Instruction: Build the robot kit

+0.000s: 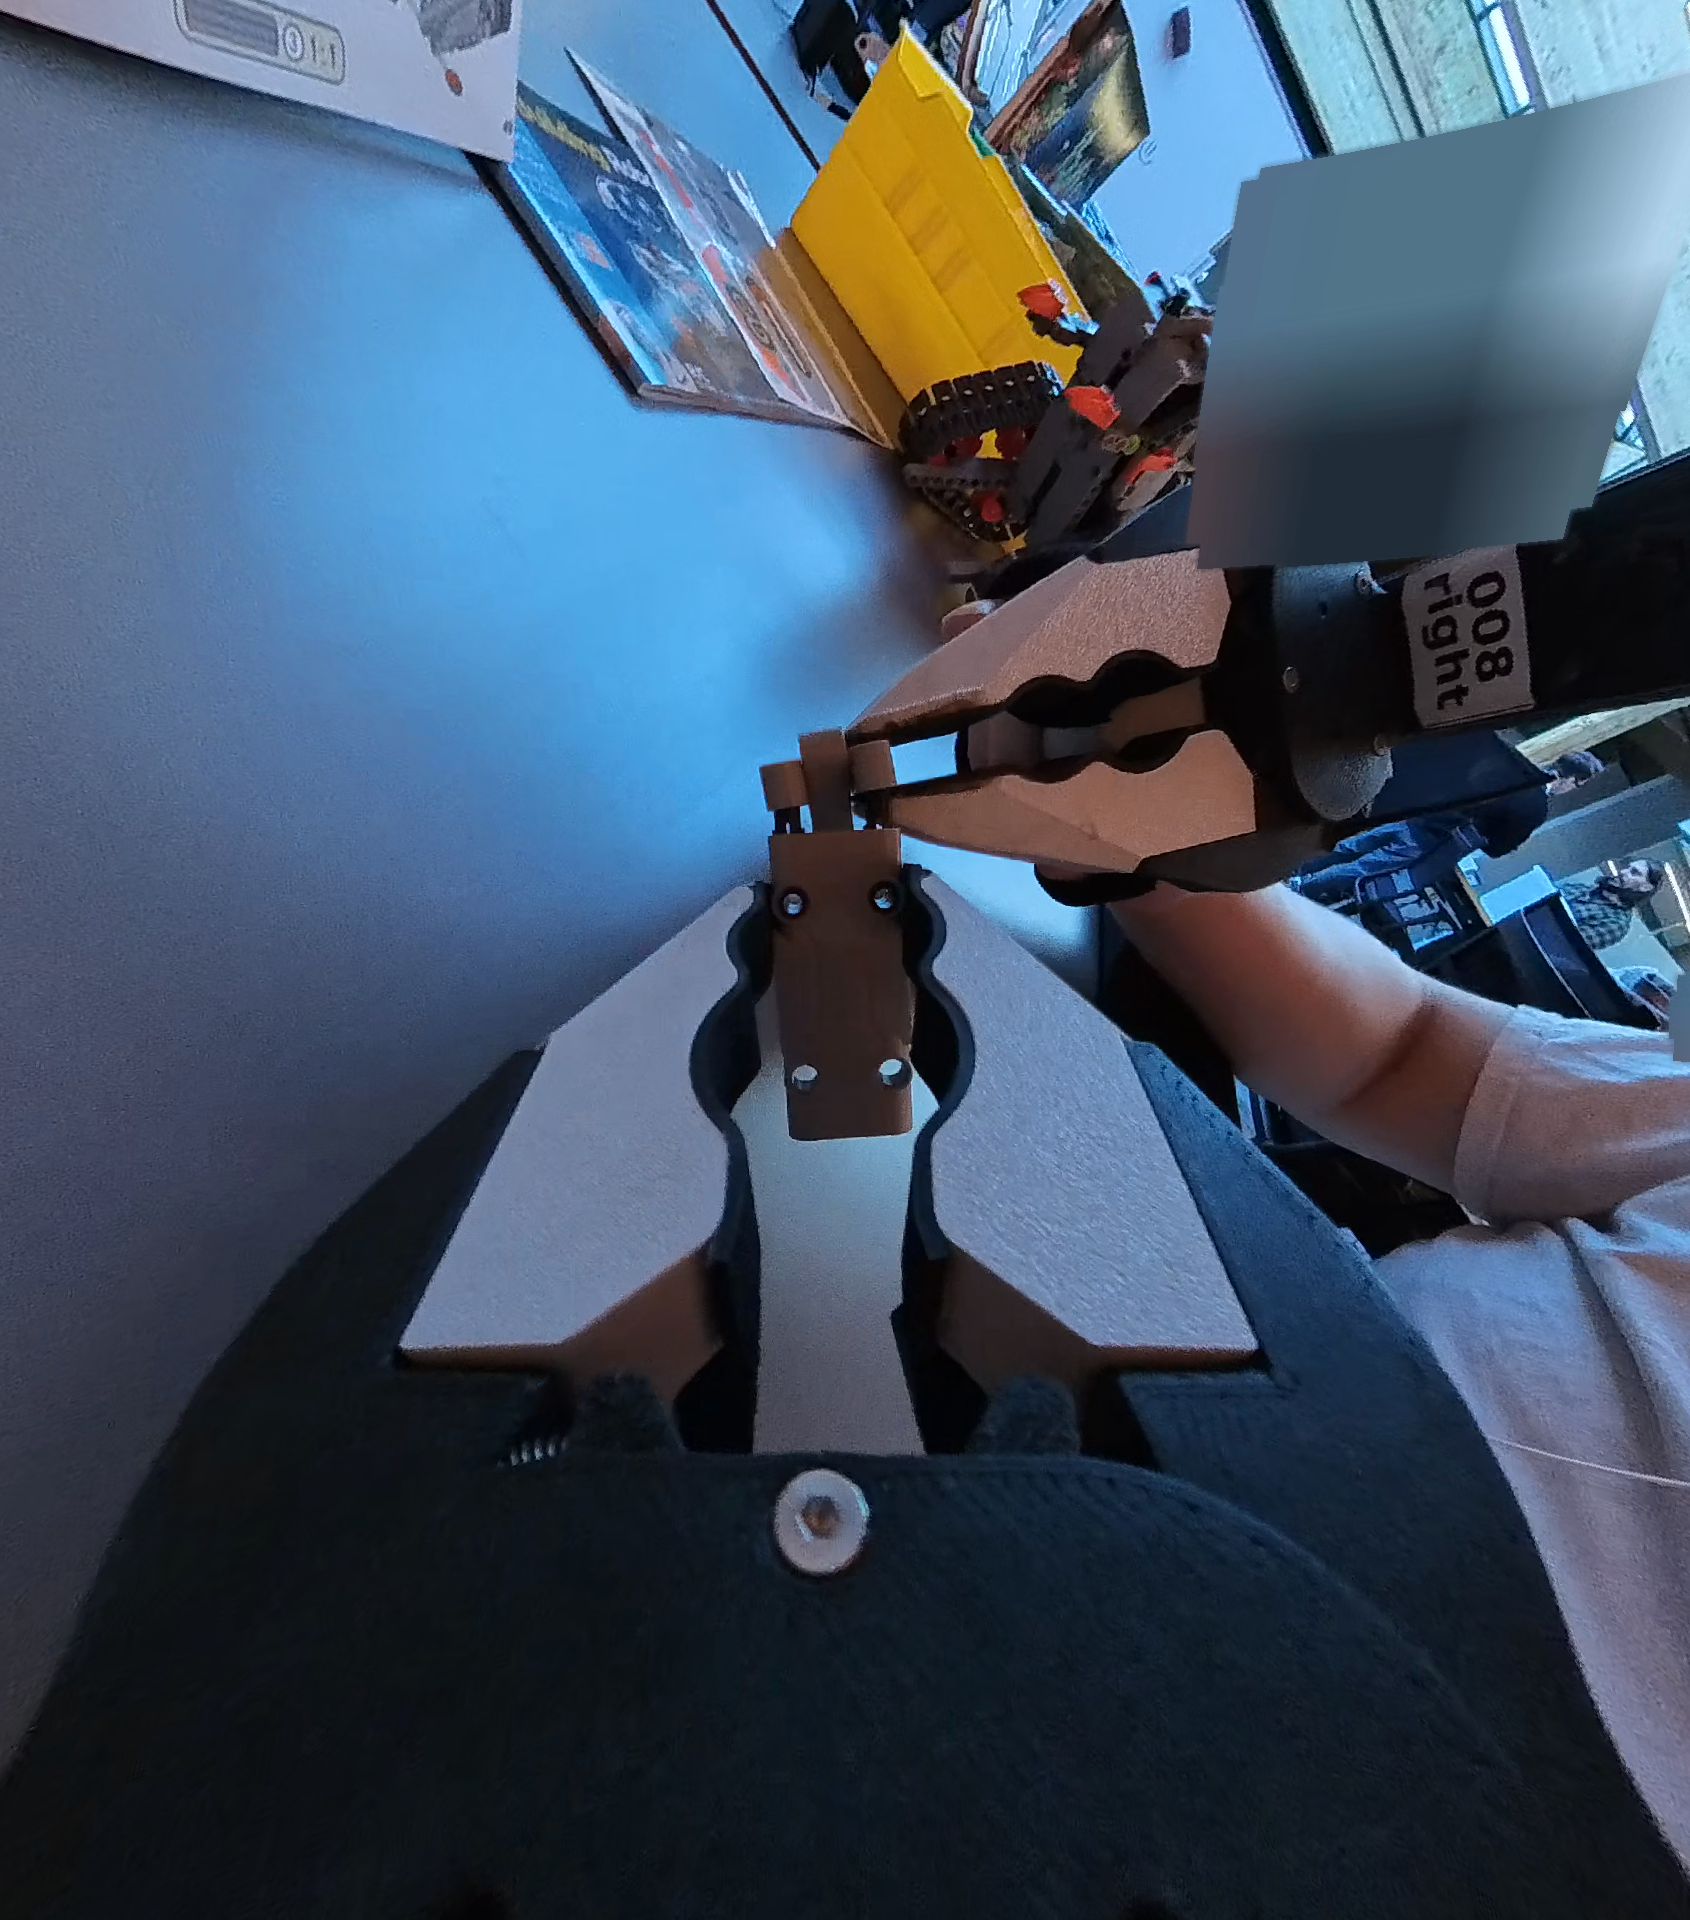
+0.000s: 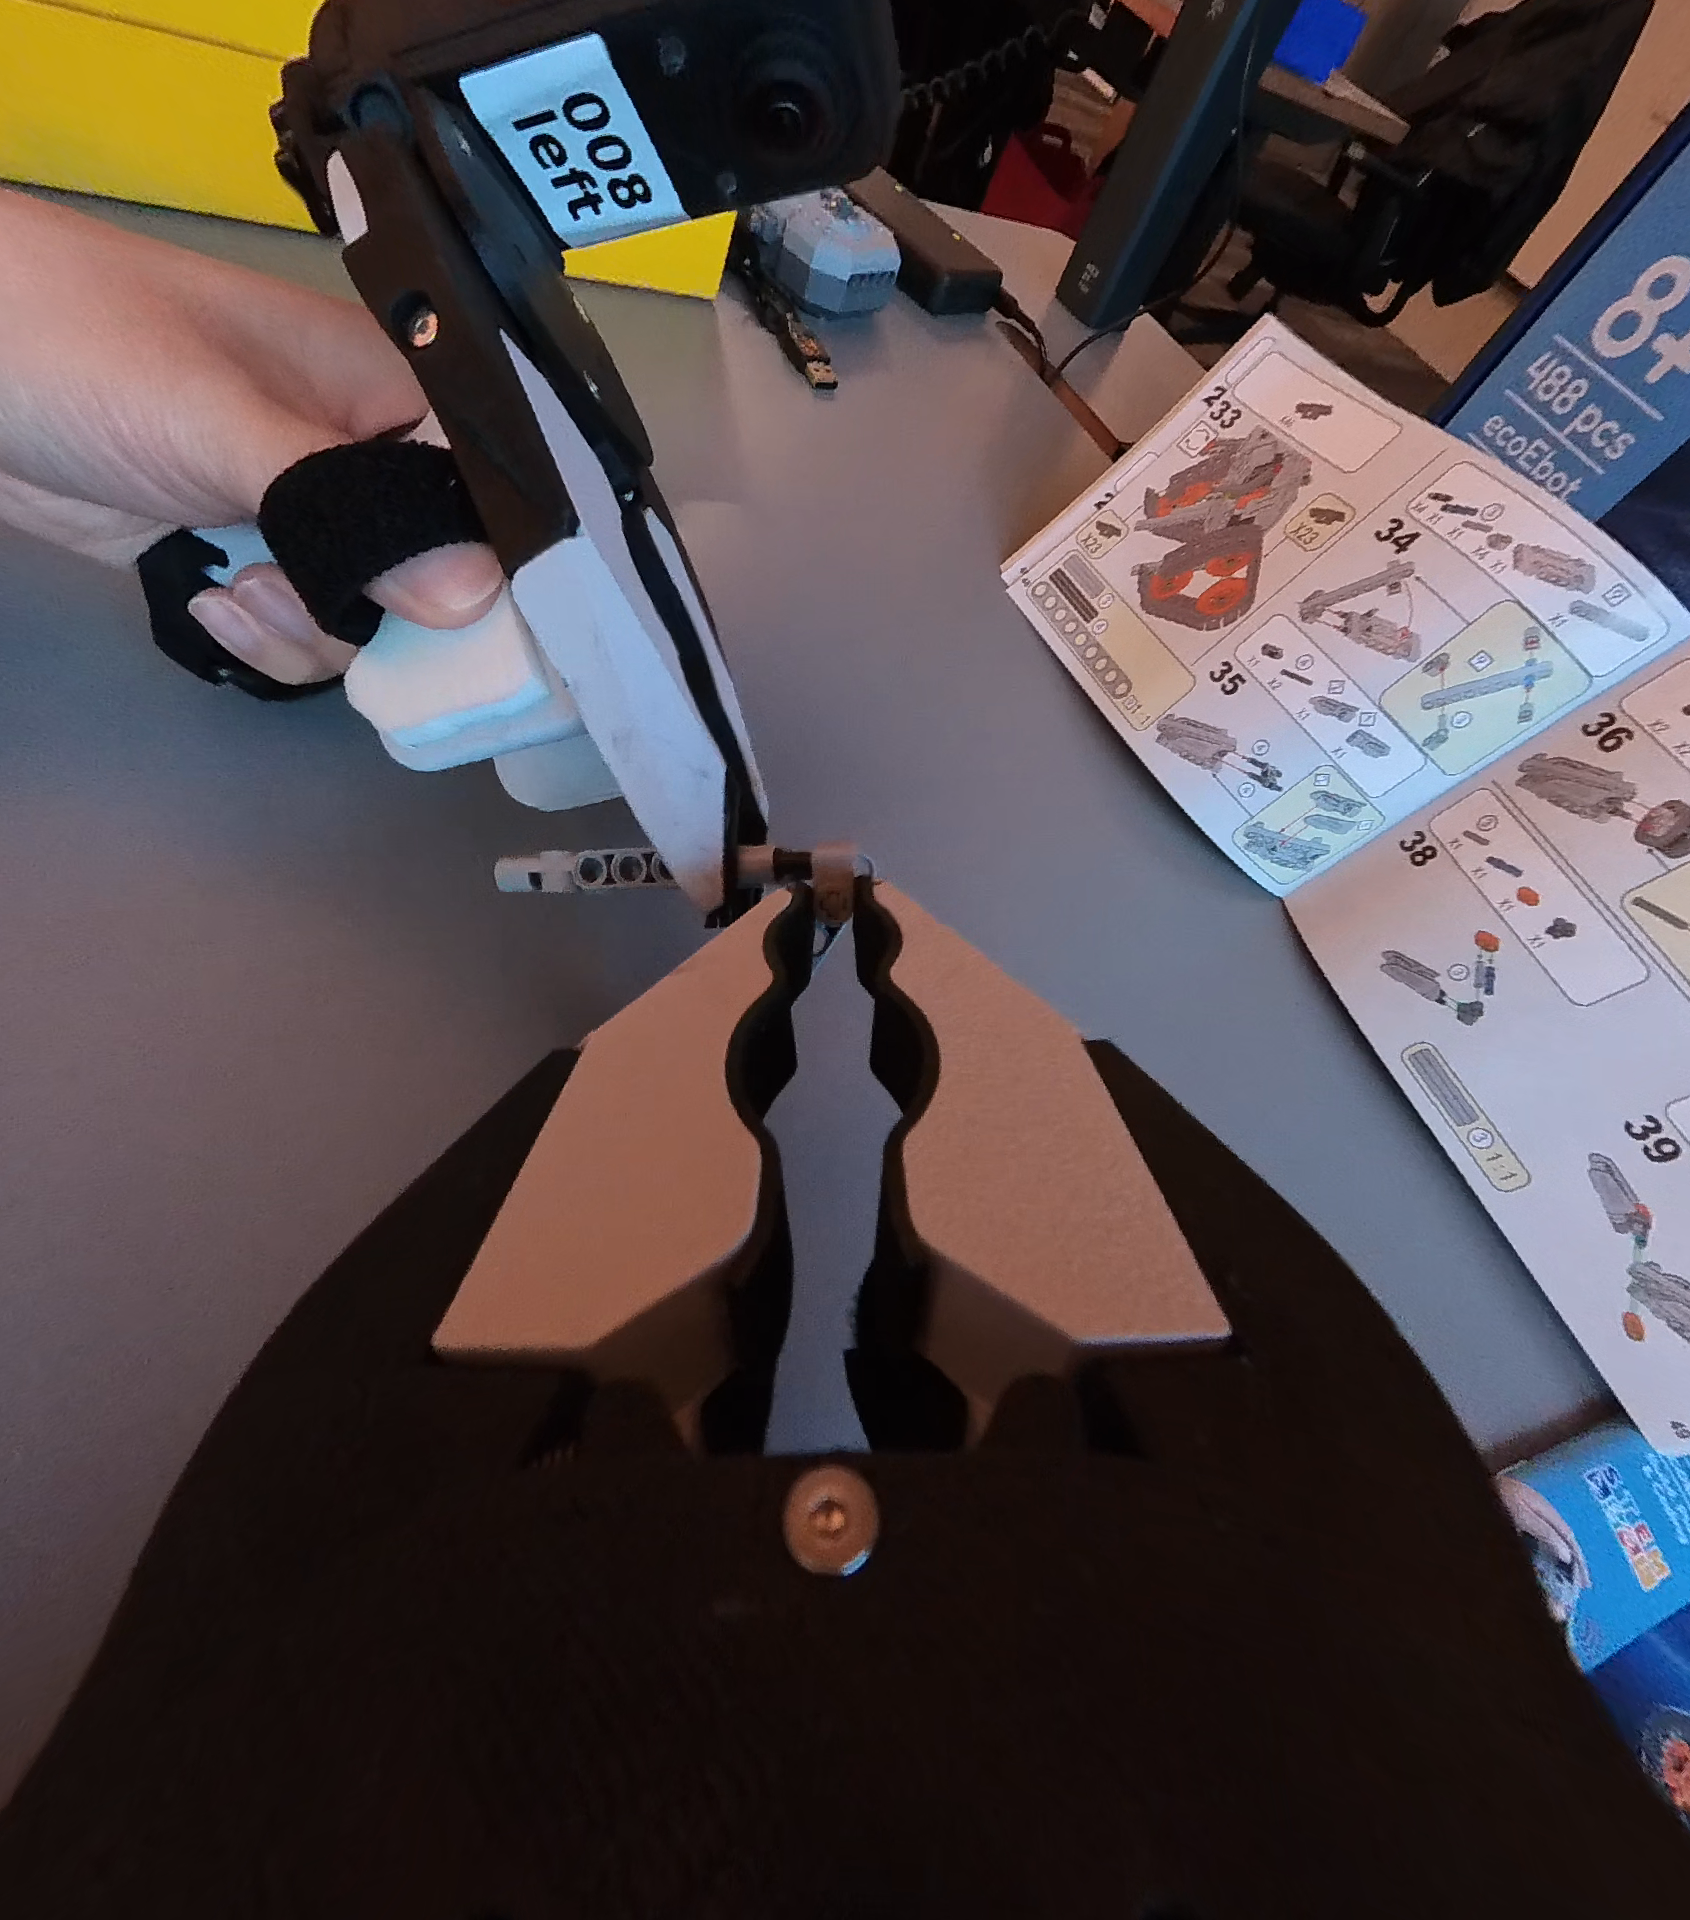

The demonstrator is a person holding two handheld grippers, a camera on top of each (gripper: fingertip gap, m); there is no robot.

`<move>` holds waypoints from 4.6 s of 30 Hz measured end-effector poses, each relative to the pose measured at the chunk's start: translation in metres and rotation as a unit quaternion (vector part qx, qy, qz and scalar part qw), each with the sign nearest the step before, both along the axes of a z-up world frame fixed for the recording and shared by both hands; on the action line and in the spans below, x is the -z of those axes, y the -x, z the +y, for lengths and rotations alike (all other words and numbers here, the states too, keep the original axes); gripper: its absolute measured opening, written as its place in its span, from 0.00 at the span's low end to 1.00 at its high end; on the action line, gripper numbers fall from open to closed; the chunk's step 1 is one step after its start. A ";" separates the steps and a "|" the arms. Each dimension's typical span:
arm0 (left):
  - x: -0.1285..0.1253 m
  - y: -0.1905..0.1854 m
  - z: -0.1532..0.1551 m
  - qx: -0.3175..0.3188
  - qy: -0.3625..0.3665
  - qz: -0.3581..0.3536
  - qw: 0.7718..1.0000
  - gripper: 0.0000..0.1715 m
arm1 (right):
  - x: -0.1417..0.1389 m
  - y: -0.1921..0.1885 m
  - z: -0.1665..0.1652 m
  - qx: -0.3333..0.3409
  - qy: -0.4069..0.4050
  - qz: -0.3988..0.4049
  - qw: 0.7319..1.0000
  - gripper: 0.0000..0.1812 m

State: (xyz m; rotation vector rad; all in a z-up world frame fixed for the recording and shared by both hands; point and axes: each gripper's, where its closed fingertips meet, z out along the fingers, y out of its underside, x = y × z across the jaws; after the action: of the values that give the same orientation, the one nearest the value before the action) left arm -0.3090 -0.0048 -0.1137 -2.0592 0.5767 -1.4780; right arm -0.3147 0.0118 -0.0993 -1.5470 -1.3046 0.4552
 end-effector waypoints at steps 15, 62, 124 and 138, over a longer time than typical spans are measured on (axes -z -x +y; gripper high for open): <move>0.016 0.004 -0.010 0.012 0.077 -0.007 0.997 0.13 | 0.017 0.007 -0.009 -0.031 0.008 -0.022 0.999 0.03; -0.037 -0.004 -0.057 0.083 -0.335 0.096 0.933 0.13 | -0.040 -0.009 -0.068 -0.266 0.178 0.166 0.933 0.12; -0.027 0.009 -0.008 -0.155 -0.138 0.078 0.975 0.13 | -0.011 0.024 -0.037 -0.043 -0.181 -0.104 0.977 0.36; -0.061 0.038 0.012 -0.250 -0.268 0.117 0.923 0.13 | -0.070 0.014 -0.028 -0.027 -0.030 0.168 0.985 0.24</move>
State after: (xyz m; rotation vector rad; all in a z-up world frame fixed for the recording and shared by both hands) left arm -0.3474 0.0068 -0.0531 -1.7665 0.4337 -0.6869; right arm -0.3287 -0.0164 -0.0295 -1.3202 -1.0897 0.6745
